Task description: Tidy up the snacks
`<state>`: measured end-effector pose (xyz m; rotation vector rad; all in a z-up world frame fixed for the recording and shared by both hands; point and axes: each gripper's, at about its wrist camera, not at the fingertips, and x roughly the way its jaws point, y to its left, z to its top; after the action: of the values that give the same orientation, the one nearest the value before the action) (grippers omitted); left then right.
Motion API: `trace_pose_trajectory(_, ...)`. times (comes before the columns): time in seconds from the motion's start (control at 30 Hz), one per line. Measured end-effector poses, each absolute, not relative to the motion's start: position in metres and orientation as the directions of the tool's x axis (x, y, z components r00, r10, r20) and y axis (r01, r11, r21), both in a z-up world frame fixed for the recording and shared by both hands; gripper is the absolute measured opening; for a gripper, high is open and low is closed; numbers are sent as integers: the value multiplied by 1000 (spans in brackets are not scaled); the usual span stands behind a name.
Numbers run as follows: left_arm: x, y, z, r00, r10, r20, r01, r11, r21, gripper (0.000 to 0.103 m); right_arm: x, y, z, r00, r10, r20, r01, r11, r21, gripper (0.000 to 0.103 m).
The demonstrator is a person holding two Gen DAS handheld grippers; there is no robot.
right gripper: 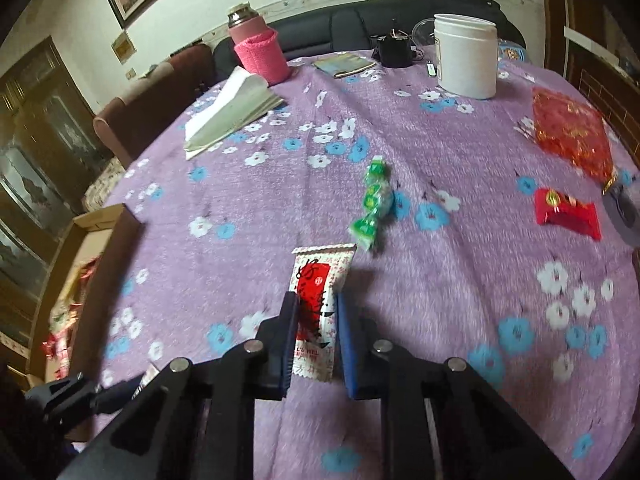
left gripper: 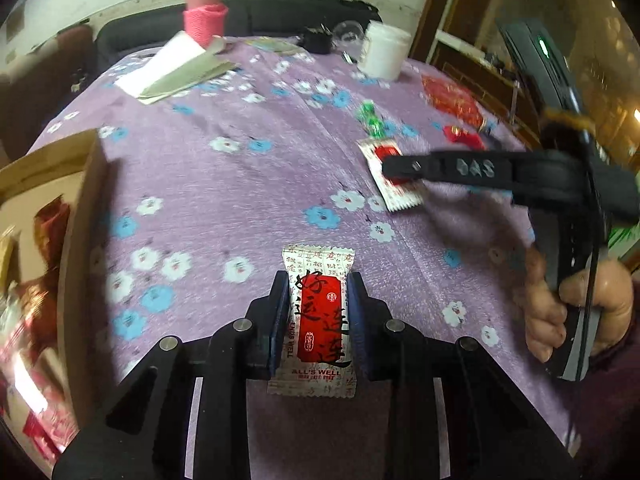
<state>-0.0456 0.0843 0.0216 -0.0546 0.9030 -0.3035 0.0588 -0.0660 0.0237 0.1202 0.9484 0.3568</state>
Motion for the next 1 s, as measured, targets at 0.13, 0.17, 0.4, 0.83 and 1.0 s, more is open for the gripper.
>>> trace_pose_trajectory(0.13, -66, 111, 42, 619, -309, -723, 204, 951, -231, 28, 42, -64, 33, 517, 413, -749, -262, 910, 321, 22)
trace_pose_trajectory(0.17, -72, 121, 47, 632, -310, -711, 189, 951, -246, 28, 37, -61, 36, 513, 433, -741, -270, 901, 339, 22)
trace_pose_trajectory(0.4, -108, 204, 65, 709, -206, -675, 20, 962, -273, 28, 10, -16, 55, 463, 541, -702, -365, 838, 405, 22)
trace_pose_trajectory(0.83, -143, 314, 38, 690, -11, -724, -266, 926, -267, 28, -22, 102, 51, 286, 656, -699, -520, 719, 462, 22)
trace_pose_trajectory(1.0, -144, 321, 37, 696, -34, -717, -262, 918, -298, 28, -33, 141, 46, 239, 657, -715, -563, 694, 449, 22)
